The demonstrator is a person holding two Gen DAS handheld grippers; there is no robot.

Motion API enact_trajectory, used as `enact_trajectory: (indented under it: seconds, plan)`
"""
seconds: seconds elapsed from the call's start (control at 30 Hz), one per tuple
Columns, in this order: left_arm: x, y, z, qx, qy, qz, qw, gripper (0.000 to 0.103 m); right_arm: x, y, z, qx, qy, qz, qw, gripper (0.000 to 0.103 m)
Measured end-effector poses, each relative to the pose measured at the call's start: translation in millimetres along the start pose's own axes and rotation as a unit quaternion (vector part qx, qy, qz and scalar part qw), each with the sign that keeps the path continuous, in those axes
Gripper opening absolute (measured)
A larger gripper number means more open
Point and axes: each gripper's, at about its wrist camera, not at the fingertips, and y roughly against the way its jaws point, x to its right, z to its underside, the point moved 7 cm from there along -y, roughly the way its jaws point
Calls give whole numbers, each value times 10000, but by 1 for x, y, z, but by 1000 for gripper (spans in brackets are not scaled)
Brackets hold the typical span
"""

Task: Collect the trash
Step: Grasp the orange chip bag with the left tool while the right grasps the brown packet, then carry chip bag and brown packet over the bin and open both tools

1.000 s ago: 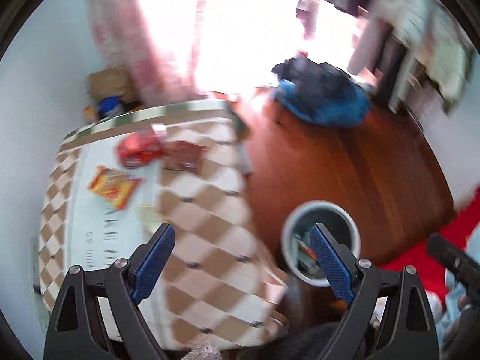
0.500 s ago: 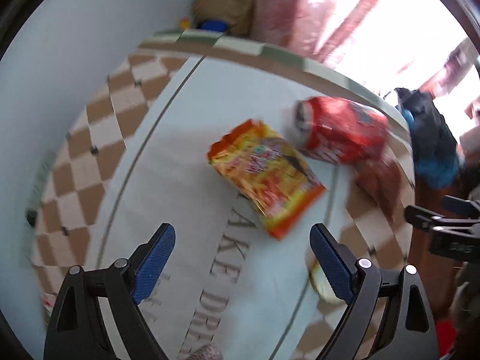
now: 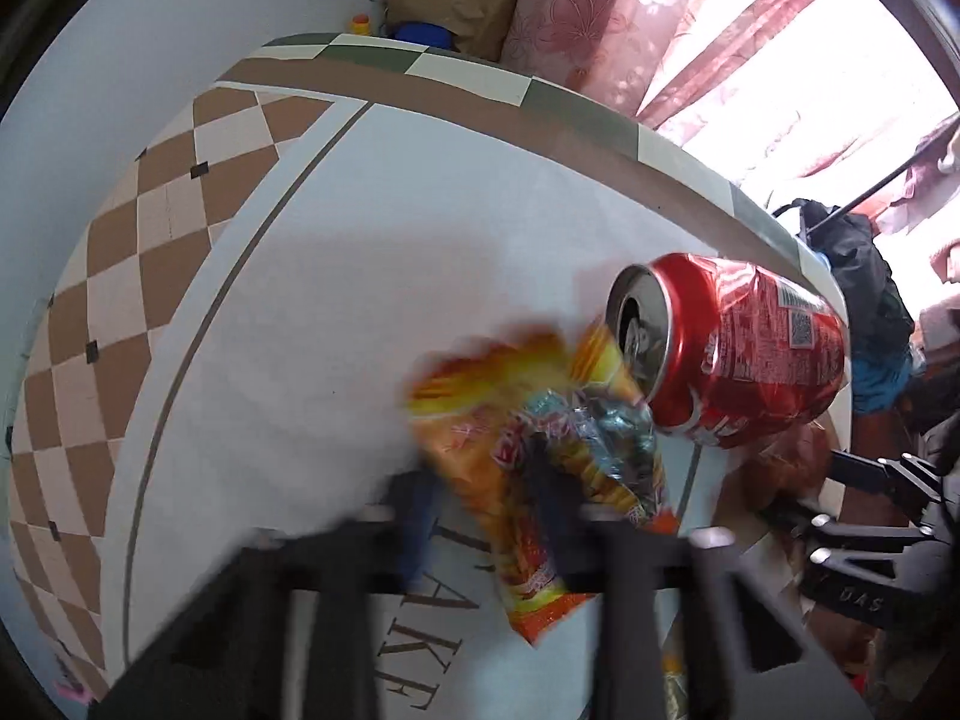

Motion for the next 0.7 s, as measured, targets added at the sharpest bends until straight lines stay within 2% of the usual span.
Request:
enact_trajectory:
  seconds: [0.03, 0.07, 0.2, 0.23, 0.27, 0.5, 0.7]
  plan:
    - [1, 2, 0, 44, -58, -14, 10000, 11, 0, 4, 1, 67, -89, 2, 9999, 71]
    - [1, 5, 2, 106, -171, -42, 9998, 8, 0, 7, 5, 100, -142, 2, 9998, 64]
    - [1, 30, 10, 424, -621, -337, 9966, 4, -1, 14, 24, 69, -517, -54, 9986, 56]
    - [0, 40, 14, 548, -792, -502, 9941, 3, 0, 16, 30, 104, -645, -124, 9978, 48]
    - [-1, 47, 13, 632, -865, -548, 9927, 3, 0, 19, 36, 172, -757, -173, 9968, 45]
    - [7, 118, 28, 1310, -1540, -816, 9759, 3, -9, 60, 85, 869, -1682, -688, 9795, 39]
    - [32, 174, 46, 1717, -1842, -559, 9662, 3, -13, 116, 133, 1557, -2220, -1089, 9564, 35]
